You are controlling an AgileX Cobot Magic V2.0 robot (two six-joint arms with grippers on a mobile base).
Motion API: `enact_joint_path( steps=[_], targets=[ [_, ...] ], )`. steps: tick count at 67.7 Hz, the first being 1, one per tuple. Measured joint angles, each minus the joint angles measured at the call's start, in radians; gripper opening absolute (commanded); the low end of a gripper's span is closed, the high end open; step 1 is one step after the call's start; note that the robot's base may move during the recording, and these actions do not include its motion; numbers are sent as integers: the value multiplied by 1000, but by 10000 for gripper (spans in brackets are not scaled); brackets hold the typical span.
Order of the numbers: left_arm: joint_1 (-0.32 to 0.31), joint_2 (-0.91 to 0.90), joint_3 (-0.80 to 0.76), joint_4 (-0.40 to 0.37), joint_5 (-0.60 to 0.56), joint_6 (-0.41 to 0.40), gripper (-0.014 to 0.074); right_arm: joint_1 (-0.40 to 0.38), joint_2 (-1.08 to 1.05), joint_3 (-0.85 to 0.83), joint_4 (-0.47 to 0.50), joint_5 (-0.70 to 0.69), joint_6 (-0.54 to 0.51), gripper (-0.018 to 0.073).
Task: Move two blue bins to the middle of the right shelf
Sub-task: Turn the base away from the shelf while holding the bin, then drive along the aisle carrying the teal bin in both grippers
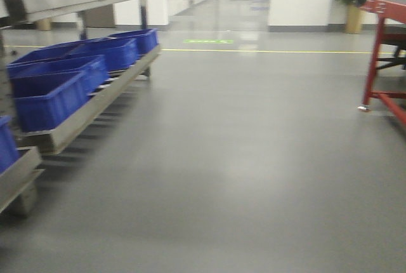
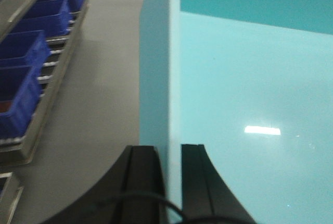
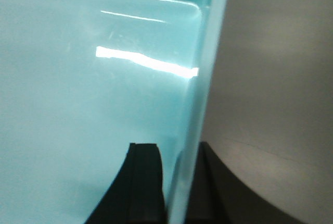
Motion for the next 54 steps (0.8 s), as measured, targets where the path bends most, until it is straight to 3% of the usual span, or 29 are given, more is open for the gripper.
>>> enact_joint_path(
  steps=[54],
  targets=[
    [0, 0, 0, 0, 0, 0, -111, 0, 0, 0, 0, 0, 0, -152]
  ],
)
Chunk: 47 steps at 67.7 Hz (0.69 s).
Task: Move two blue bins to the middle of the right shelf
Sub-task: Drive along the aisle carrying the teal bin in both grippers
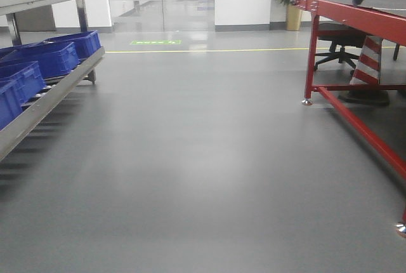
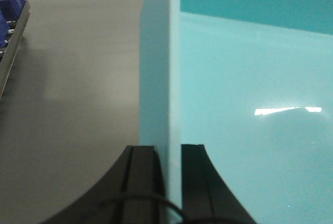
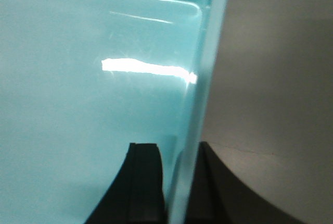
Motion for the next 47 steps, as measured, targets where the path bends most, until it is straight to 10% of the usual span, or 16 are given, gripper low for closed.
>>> enact_joint_path(
  steps=[47],
  targets=[
    [0, 0, 0, 0, 0, 0, -111, 0, 0, 0, 0, 0, 0, -152]
  ],
)
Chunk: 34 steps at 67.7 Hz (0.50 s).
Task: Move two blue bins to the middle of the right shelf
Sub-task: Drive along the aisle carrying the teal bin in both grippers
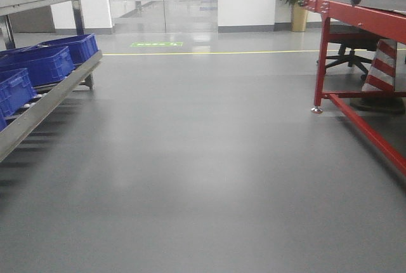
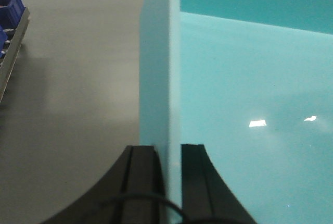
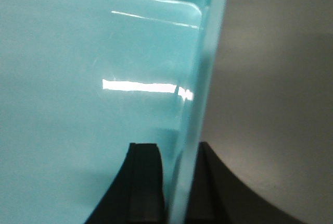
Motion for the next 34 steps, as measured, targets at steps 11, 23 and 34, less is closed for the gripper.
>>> enact_joint_path(
  steps=[11, 23, 34],
  targets=[
    [0, 0, 0, 0, 0, 0, -111, 0, 0, 0, 0, 0, 0, -152],
    [0, 0, 0, 0, 0, 0, -111, -2, 0, 0, 0, 0, 0, -152],
    [0, 0, 0, 0, 0, 0, -111, -2, 0, 0, 0, -2, 0, -152]
  ],
)
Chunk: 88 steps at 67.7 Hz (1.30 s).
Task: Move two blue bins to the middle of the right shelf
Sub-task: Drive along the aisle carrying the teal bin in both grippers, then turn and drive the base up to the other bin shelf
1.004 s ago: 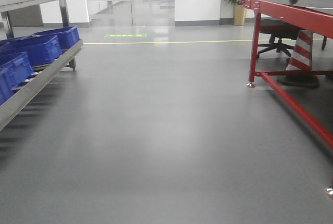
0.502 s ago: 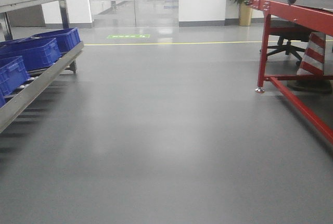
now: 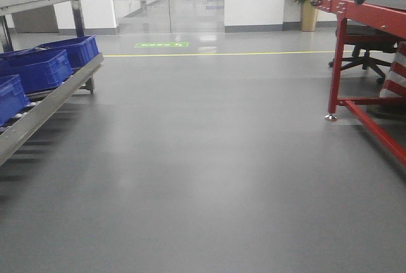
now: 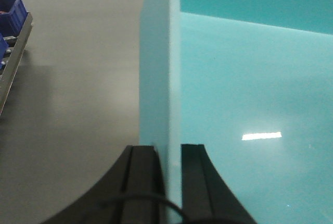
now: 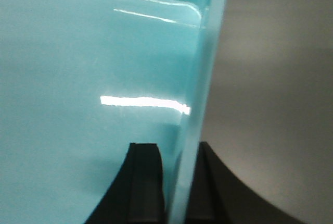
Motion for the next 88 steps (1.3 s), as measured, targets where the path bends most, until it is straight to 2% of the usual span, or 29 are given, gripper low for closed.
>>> enact_joint_path(
  steps=[88],
  targets=[
    [0, 2, 0, -2, 0, 0, -111, 0, 0, 0, 0, 0, 0, -152]
  ],
)
